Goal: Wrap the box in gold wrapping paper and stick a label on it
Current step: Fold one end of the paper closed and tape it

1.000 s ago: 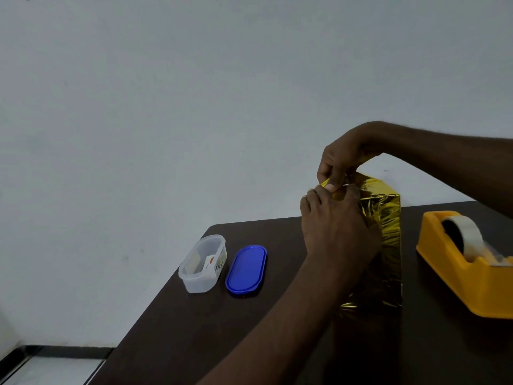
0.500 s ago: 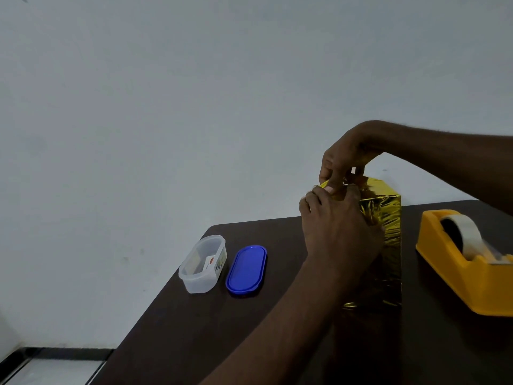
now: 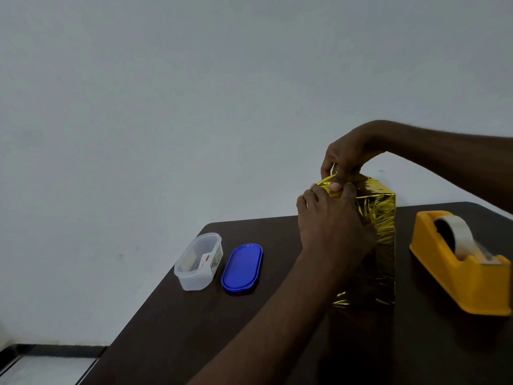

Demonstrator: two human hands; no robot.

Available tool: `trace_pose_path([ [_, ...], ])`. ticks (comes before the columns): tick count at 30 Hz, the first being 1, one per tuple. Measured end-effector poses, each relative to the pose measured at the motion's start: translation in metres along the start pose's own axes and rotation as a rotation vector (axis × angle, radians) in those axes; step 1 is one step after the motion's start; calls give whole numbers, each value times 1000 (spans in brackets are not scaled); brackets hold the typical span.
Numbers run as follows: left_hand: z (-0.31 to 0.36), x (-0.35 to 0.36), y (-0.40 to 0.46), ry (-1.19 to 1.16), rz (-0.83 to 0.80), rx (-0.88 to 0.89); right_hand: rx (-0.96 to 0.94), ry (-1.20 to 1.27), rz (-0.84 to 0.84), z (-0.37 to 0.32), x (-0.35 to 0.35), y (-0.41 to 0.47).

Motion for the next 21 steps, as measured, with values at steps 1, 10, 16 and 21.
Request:
trace_pose_path([
  [1, 0, 0, 0, 4, -3, -1, 2, -7, 27, -1, -1, -2],
  [10, 0, -1, -1, -18, -63, -68, 108, 141, 740, 18, -6, -56],
  [16, -6, -17, 10, -375, -31, -152, 97, 205, 762, 3, 45, -89],
  [21, -32, -37, 25, -689, 151, -294, 132, 18, 925, -5, 74, -103],
])
Point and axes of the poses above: each hand's wrist, its own y-axis towards the middle knuckle, its own x-axis out of the palm, z = x × y, the point moved 4 cm from there along y, towards the middle knuckle, and after that the axes turned 15 degrees about -y, right-handed, at the moved point
